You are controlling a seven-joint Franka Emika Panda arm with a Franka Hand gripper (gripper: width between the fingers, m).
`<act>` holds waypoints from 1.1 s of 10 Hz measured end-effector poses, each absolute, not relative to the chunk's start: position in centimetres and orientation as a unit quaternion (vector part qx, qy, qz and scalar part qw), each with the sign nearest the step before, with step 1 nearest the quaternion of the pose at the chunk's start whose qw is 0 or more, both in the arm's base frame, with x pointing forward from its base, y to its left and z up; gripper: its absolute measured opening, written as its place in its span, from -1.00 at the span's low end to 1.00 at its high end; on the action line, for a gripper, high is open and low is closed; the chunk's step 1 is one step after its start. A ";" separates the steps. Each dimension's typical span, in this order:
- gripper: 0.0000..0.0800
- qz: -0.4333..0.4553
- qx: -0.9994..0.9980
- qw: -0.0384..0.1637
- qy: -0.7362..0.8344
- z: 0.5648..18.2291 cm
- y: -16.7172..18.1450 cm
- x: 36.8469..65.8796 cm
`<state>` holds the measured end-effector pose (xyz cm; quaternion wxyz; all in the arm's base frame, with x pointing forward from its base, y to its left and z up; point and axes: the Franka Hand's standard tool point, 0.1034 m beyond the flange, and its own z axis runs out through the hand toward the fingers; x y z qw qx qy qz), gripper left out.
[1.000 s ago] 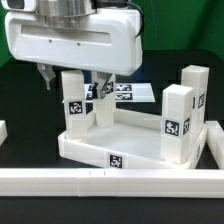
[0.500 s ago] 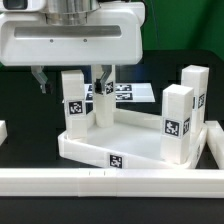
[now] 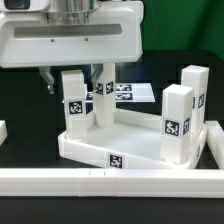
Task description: Assemble desk
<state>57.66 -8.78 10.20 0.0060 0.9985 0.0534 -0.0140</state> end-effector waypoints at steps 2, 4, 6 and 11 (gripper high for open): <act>-0.28 -0.014 0.999 0.005 0.040 10.2 -8.8 57.7; -0.28 -0.013 0.999 0.006 -0.046 10.2 -8.7 57.7; -0.28 -0.013 0.983 -0.007 -0.184 10.1 -8.9 57.5; -0.28 -0.017 0.877 -0.036 -0.479 10.0 -8.8 57.8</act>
Offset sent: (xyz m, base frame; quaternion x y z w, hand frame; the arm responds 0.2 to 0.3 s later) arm 0.0000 0.0000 0.0000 0.0000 0.0000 0.1938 0.9810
